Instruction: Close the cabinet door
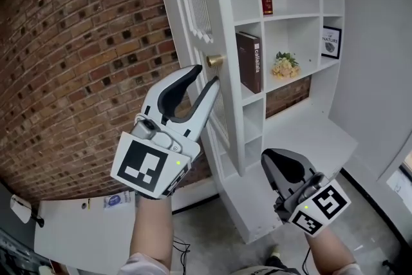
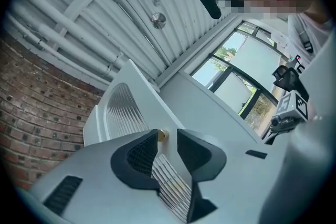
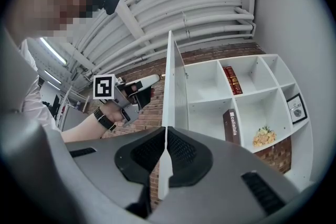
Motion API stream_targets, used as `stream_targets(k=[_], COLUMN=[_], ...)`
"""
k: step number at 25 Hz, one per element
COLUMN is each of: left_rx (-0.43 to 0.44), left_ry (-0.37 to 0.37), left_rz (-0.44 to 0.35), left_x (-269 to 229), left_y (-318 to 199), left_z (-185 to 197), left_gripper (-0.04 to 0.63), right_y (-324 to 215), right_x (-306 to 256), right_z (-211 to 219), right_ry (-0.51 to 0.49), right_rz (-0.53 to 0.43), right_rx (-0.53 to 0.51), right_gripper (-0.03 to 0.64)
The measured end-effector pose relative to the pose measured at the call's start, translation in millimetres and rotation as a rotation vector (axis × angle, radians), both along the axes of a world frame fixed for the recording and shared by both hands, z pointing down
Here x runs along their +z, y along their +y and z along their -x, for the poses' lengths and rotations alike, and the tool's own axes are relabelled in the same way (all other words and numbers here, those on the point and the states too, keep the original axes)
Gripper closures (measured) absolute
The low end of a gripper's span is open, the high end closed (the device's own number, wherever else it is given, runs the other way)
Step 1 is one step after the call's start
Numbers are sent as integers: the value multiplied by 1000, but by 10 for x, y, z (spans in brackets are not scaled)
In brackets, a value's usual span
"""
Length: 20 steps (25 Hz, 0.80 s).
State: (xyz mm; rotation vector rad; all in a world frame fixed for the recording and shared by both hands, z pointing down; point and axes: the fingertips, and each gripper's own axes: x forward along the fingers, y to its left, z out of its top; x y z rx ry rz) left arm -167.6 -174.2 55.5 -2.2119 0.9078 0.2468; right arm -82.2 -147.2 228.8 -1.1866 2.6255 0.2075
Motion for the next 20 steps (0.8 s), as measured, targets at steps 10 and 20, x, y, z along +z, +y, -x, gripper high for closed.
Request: stream_targets(k=[10,20], left_rx=[6,29], left_ry=[-51,-57], left_rz=[-28,-23], left_x=[-123,-136], left_y=[-179,-225], left_z=[-87,-164], left_gripper=[480,500], right_y=[-96,-140], right_x=[-9,78], right_z=[-87,-195], right_ry=[-2,-4], right_rz=[0,26], right_rx=[9,35], right_gripper=[597,597])
